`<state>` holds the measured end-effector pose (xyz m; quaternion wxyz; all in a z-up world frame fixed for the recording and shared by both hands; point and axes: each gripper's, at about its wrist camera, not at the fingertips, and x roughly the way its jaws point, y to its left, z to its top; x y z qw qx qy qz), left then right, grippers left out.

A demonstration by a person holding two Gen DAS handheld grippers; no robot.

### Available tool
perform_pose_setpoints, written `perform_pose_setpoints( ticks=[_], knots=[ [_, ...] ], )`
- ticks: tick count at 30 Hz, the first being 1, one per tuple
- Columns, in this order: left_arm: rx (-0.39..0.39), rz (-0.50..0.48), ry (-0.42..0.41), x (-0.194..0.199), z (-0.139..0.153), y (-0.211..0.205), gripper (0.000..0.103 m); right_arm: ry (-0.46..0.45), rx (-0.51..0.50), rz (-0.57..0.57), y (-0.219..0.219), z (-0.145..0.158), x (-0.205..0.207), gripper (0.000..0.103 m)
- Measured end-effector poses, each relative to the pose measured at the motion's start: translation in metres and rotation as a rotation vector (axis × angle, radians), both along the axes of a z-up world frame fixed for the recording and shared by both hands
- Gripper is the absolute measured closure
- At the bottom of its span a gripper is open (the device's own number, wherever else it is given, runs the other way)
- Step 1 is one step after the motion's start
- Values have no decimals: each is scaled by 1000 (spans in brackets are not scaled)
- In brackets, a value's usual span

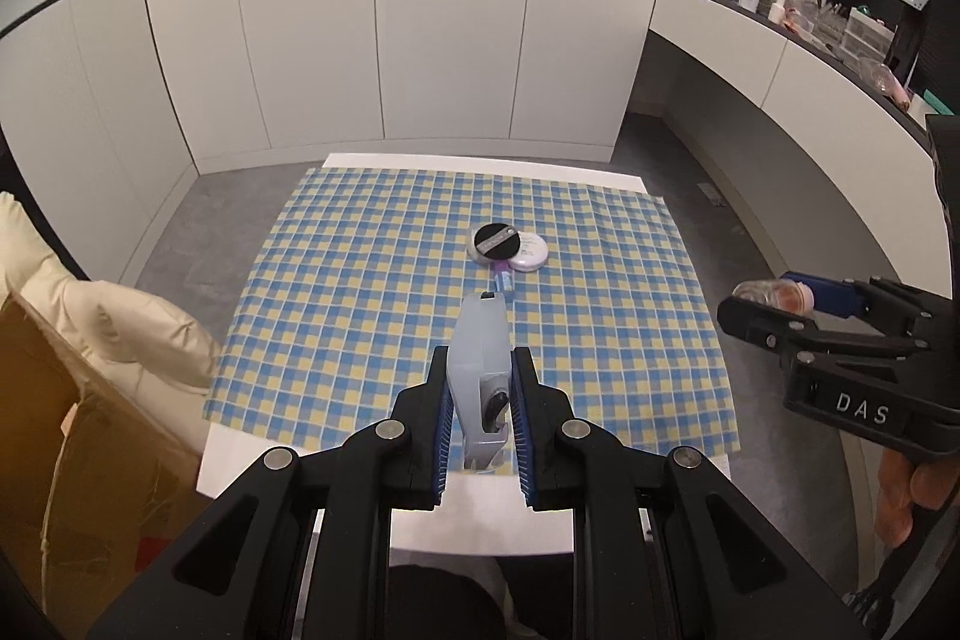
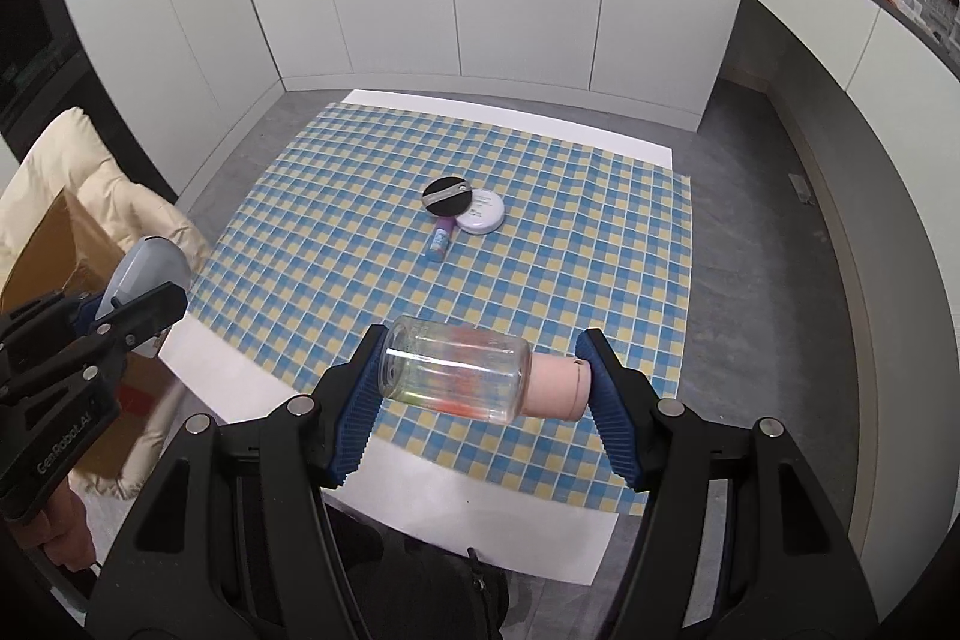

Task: Organize objects
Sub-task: 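Lift and carry the bottle with the right tool while the left tool carries the grey item to the box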

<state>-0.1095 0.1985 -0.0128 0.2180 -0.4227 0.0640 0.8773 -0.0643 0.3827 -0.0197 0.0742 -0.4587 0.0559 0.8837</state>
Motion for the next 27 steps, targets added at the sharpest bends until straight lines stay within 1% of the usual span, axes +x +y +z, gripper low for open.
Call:
perform_pose_setpoints(
  ticks=[5,9,13,15,19,27],
  knots=[
    [19,27,6,-3,2,-12,86,2,20,-13,-3,-4,2,38],
    [18,22,22,-7,0,-14,86,-2,24,-15,-2,-8,2,38],
    [42,41,5,-13,1,-19,86,-7,16,-30,3,-9,5,37],
    [45,44,2,-15,0,-19,86,-12,35,-27,5,-9,3,37],
    [35,38,-1,-19,-5,-17,86,-1,4,-48,13,-2,-1,37],
    [33,61,-8,-27,-8,-23,86,28,2,-57,14,10,-1,37]
  ],
)
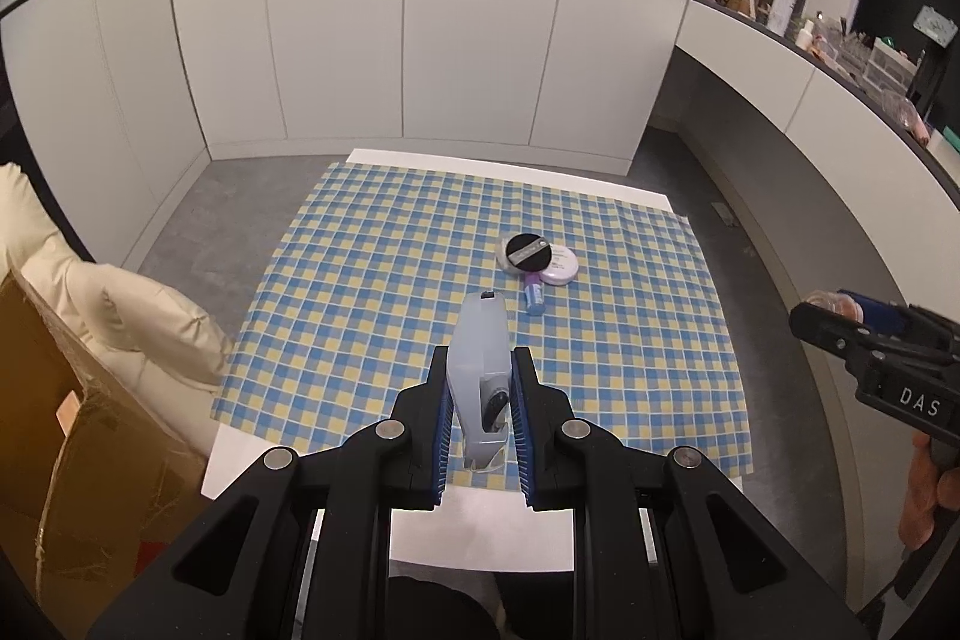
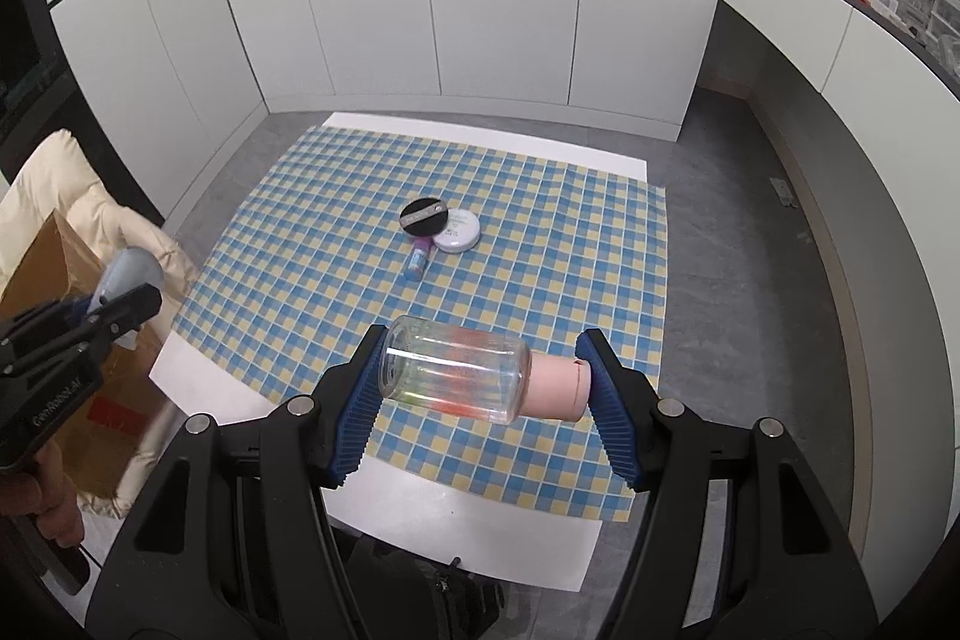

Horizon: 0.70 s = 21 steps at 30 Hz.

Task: Organize objects
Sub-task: 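Lift and carry the bottle with the right tool while the left tool carries the grey item to the box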

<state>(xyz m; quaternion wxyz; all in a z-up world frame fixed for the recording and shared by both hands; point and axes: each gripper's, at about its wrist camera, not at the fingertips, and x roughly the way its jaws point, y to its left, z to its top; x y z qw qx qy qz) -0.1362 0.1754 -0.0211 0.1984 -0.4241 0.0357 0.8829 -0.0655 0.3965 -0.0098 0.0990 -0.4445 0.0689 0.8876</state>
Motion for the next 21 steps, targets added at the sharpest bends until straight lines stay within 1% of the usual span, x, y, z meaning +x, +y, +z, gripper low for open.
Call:
perform_pose_setpoints(
  ticks=[21],
  knots=[
    [-8,65,3,-8,-3,-33,86,2,6,77,-41,-3,-21,37]
  ],
)
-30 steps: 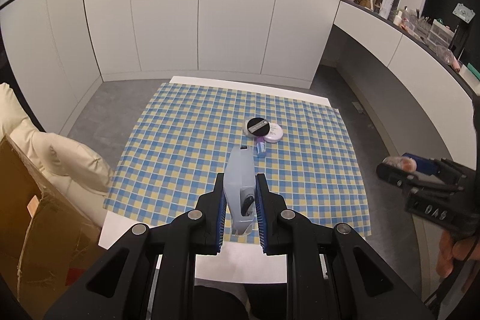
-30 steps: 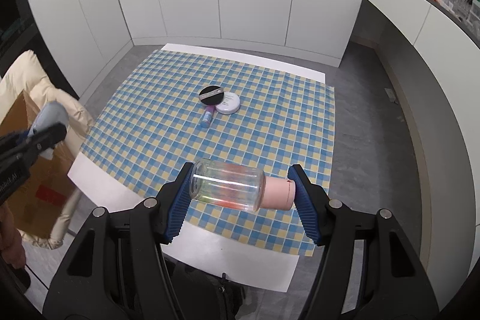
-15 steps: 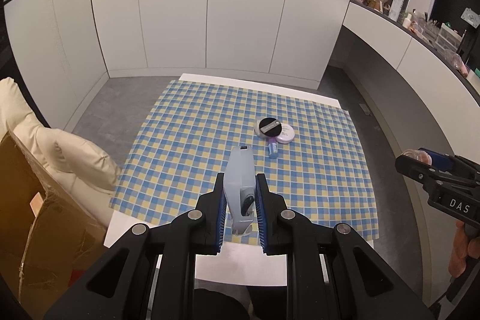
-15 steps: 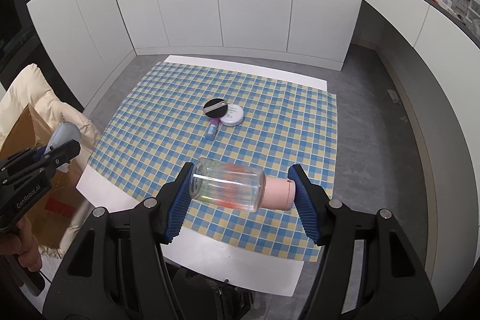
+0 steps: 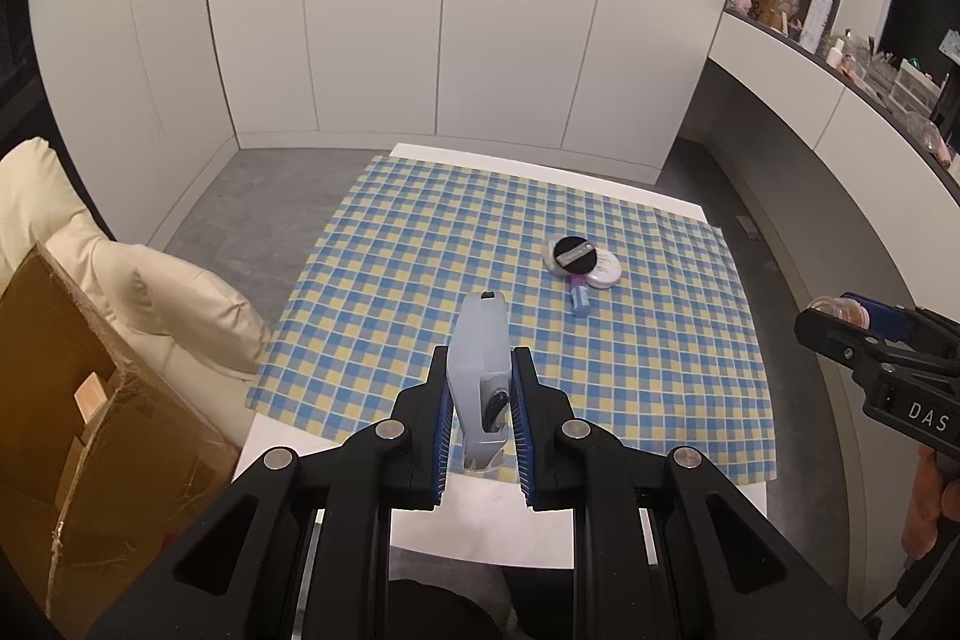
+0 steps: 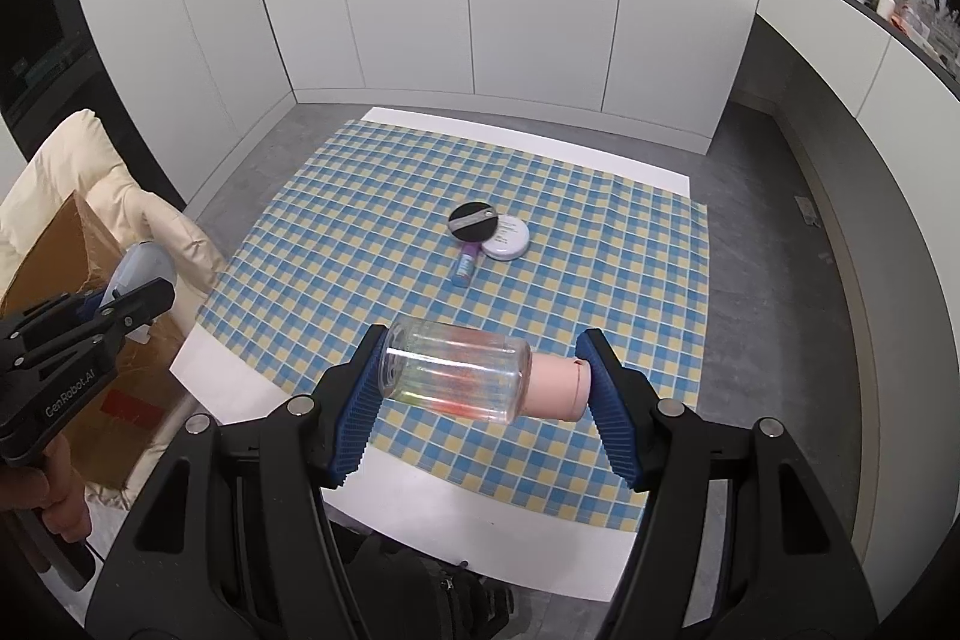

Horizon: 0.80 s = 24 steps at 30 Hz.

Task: Organize objects
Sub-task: 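Lift and carry the bottle with the right tool while the left tool carries the grey item to the box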

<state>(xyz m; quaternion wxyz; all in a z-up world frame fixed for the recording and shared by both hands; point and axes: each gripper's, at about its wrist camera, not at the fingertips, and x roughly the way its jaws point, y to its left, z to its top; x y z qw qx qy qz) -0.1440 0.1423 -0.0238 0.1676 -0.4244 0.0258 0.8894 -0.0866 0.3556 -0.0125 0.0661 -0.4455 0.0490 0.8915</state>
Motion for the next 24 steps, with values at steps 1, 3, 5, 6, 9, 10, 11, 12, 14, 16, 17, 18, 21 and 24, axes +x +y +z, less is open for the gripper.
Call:
perform_pose_setpoints(
  ticks=[1,3,5,6,9,10,11,12,14,16,17,18,21,24],
  knots=[
    [0,3,0,0,0,-1,86,1,0,3,-1,0,-1,37],
    [1,11,-1,0,0,-4,86,1,0,7,-4,0,-3,37],
    [1,17,-1,-1,0,-8,86,2,1,13,-8,0,-4,37],
    [1,18,0,0,0,-9,86,3,1,15,-10,0,-5,37],
    [0,23,4,0,0,-14,86,4,4,24,-15,0,-8,37],
    [0,25,4,1,0,-15,86,4,4,27,-17,0,-9,37],
    [0,28,3,0,0,-17,86,5,4,29,-19,0,-10,37],
    [0,32,3,0,0,-19,86,6,3,32,-20,0,-11,37],
    [0,38,3,0,0,-23,86,8,2,37,-23,1,-12,37],
    [-1,45,4,0,1,-26,86,9,1,43,-27,1,-14,37],
    [0,49,4,0,1,-28,86,10,1,46,-28,1,-15,37],
    [1,53,4,0,1,-30,86,10,1,49,-31,1,-16,37],
    [0,64,4,-1,0,-36,86,9,2,63,-36,1,-20,37],
    [0,74,4,-1,0,-42,86,10,3,75,-43,1,-22,37]
  ],
)
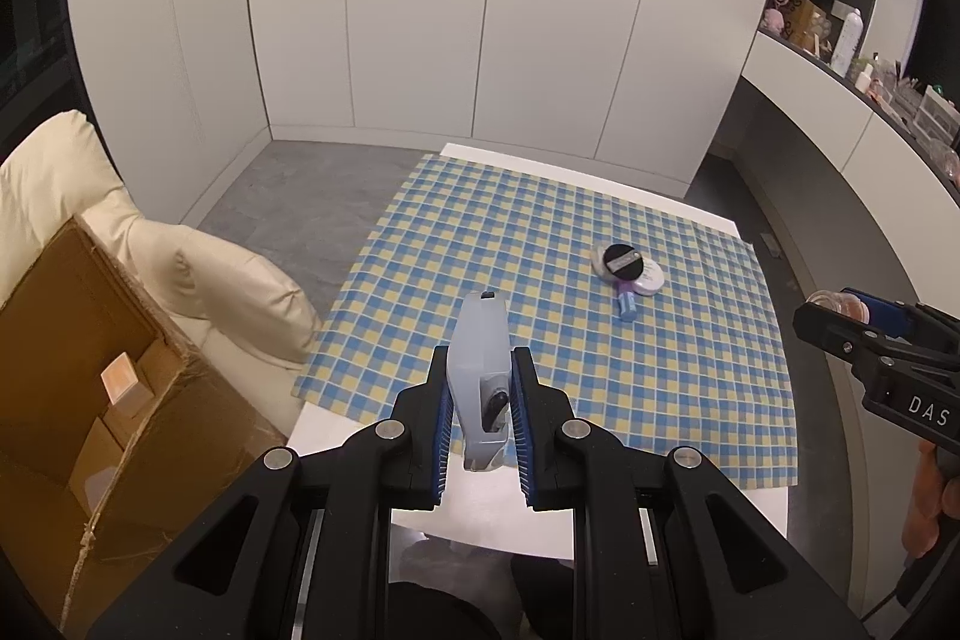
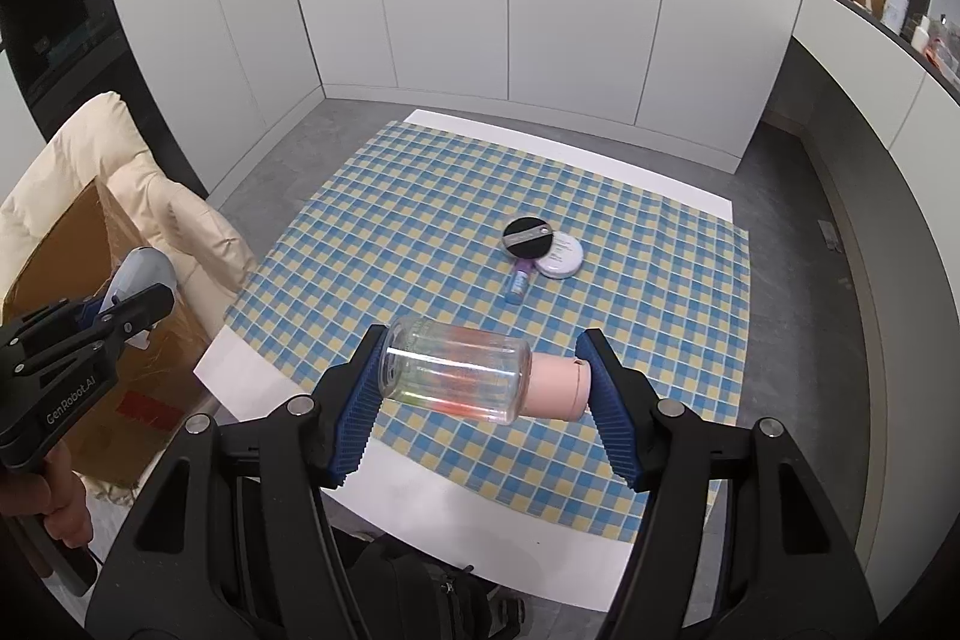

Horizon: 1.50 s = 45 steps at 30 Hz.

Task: Organize objects
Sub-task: 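Lift and carry the bottle with the right tool while the left tool carries the grey item to the box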

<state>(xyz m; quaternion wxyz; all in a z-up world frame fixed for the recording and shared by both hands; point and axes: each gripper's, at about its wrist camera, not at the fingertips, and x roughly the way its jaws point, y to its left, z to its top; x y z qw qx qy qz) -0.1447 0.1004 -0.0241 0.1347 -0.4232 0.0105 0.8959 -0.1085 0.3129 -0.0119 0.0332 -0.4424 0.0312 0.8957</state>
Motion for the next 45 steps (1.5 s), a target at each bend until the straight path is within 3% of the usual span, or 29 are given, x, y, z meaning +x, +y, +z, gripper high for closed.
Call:
perform_pose_setpoints(
  ticks=[45],
  knots=[
    [-1,201,12,16,-1,-109,86,33,13,226,-123,2,-39,37]
  ],
)
